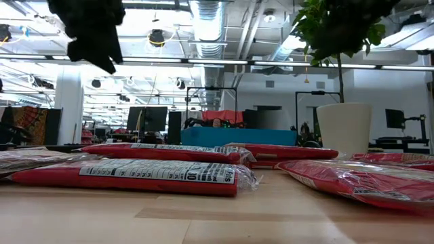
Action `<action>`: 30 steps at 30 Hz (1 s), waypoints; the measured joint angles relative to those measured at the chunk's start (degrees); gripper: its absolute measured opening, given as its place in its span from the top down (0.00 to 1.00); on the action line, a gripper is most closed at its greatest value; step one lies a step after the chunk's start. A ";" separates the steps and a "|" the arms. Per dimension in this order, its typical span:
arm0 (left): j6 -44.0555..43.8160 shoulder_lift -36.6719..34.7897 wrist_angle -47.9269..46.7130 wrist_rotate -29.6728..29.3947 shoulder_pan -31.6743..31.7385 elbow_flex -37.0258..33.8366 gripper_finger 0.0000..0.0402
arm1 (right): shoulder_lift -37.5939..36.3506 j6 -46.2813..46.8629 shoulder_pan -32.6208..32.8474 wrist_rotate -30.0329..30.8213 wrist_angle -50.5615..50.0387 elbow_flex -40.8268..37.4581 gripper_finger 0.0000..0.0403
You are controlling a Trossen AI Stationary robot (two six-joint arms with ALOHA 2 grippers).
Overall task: Sort popcorn bags into baskets
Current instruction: Put the red popcorn bag into the blue bin
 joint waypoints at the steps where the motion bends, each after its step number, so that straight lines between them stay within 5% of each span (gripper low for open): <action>1: 0.62 0.73 0.02 0.49 0.94 0.00 0.49 | 0.62 -0.01 0.00 0.00 0.00 0.02 0.38; 8: 10.27 4.57 4.22 8.16 5.92 0.00 0.49 | 4.33 -0.01 0.00 -0.02 -0.06 0.02 0.38; 15: 22.14 9.09 8.92 9.29 7.54 0.00 0.49 | 7.71 0.01 0.00 -0.02 -0.06 0.02 0.38; 30: 41.65 28.66 18.61 17.65 10.61 -0.02 0.49 | 16.20 0.01 0.00 -2.96 0.00 0.02 0.38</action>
